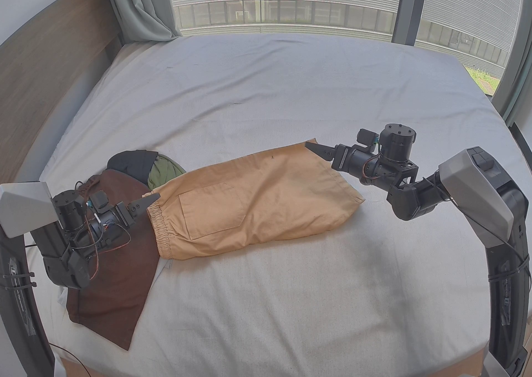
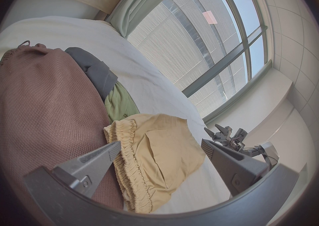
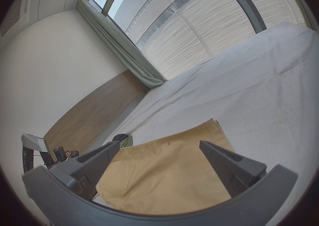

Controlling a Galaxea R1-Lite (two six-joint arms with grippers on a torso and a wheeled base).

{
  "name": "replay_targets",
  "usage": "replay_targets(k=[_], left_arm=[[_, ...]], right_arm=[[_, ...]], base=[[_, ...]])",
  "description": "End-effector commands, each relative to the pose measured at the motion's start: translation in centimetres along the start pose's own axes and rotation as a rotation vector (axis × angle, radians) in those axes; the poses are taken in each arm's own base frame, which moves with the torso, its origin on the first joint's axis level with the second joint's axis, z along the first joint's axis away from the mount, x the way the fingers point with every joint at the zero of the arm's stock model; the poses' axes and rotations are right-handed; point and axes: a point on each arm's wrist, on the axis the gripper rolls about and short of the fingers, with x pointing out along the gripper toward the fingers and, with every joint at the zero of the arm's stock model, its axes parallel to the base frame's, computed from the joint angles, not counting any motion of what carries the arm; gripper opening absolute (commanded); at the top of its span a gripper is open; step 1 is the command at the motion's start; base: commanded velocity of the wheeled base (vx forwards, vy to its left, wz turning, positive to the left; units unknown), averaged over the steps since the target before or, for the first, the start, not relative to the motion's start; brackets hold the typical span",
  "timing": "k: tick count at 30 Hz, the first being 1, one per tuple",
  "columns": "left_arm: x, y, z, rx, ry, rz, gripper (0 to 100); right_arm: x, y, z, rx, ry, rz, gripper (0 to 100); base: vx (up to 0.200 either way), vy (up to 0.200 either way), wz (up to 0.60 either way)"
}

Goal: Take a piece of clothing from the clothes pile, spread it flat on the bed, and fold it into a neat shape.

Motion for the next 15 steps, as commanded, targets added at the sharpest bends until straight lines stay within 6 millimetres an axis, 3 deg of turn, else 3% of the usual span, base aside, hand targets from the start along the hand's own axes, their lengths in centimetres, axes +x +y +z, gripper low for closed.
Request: replay_targets(k=[1, 15], left_arm=[[-0.4, -1.1, 0.7, 0.017, -0.014, -0.017, 100], [-0.3, -4.0, 0.0, 0.027, 0.023, -0.072, 100]], right_arm=[[-1.0, 1.5, 0.1, -0.001, -0.003, 0.001, 100], [-4.9, 2.4, -3.2, 0.017, 0.023, -0.005, 100]], base=[[0.000, 0.000, 0.00], [0.000, 0.000, 0.00]])
